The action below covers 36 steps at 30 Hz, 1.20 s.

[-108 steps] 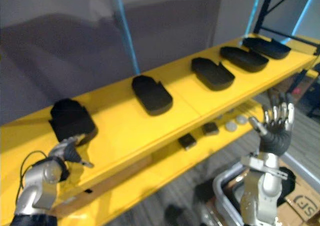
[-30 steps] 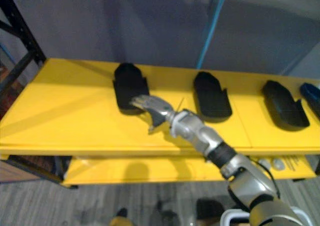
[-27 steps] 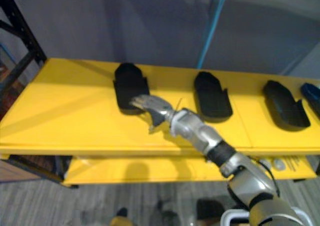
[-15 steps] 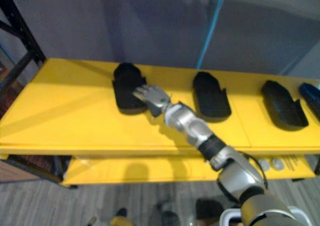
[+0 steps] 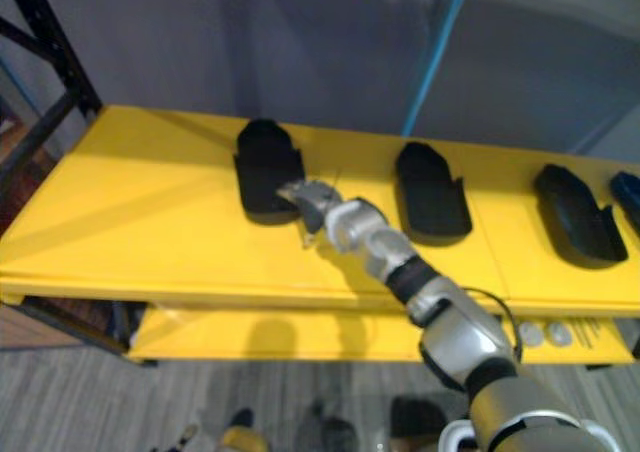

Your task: Walk over and take plastic housings, then place them on the shelf

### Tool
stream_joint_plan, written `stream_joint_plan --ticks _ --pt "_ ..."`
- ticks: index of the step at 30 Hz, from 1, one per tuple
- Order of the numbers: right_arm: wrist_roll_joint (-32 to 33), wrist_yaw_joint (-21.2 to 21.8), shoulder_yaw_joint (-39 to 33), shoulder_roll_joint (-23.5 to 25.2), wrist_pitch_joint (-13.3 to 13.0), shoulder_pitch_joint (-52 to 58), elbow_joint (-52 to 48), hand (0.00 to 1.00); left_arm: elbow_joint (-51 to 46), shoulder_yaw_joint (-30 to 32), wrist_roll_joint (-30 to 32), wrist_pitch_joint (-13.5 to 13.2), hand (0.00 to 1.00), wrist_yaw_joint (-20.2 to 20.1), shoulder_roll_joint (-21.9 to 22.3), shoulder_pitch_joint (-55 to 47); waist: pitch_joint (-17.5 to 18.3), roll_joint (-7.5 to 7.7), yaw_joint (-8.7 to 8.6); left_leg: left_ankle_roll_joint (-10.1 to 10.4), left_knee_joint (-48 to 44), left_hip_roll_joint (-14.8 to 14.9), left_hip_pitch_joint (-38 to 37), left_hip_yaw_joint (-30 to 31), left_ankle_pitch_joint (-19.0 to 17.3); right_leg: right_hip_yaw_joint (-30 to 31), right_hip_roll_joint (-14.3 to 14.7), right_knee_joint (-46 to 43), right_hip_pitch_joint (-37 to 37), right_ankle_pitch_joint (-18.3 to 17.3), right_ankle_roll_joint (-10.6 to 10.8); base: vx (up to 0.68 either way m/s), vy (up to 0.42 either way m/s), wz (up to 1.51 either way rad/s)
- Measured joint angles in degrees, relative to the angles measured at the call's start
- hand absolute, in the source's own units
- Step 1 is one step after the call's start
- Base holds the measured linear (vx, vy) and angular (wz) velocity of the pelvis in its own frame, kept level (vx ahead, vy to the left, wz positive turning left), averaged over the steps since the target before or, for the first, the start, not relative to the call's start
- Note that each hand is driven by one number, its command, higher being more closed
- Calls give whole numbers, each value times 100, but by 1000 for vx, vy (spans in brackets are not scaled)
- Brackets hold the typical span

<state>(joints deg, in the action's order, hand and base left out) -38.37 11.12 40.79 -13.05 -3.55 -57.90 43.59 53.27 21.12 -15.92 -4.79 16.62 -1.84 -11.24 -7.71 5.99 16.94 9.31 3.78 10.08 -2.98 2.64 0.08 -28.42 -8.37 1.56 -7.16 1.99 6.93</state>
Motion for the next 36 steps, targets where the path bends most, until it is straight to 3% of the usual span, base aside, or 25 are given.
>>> stream_joint_plan --ticks 9,22,28,36 --pt "166 715 0 4 -133 -176 469 0 -2 -127 0 94 0 5 -16 19 0 0 44 1 0 0 13 5 1 -8 1 0 5 -3 -2 0 0 0" --pt "230 1279 -1 15 423 -332 591 0 -32 -394 -170 242 0 42 -39 120 2 2 33 13 12 12 9 -27 8 17 12 0 32 -5 -7 0 0 0" --pt "633 1560 -1 166 762 -338 317 0 -33 -393 -171 253 0 71 -39 117 10 14 19 32 21 62 1 -174 19 129 55 -4 112 -3 -13 -5 -9 -9" --pt "1283 1658 -1 614 900 -337 178 0 -29 -392 -171 271 0 74 -32 173 10 15 -35 32 -14 70 7 -188 19 140 65 -4 106 -9 -20 0 -1 -1"
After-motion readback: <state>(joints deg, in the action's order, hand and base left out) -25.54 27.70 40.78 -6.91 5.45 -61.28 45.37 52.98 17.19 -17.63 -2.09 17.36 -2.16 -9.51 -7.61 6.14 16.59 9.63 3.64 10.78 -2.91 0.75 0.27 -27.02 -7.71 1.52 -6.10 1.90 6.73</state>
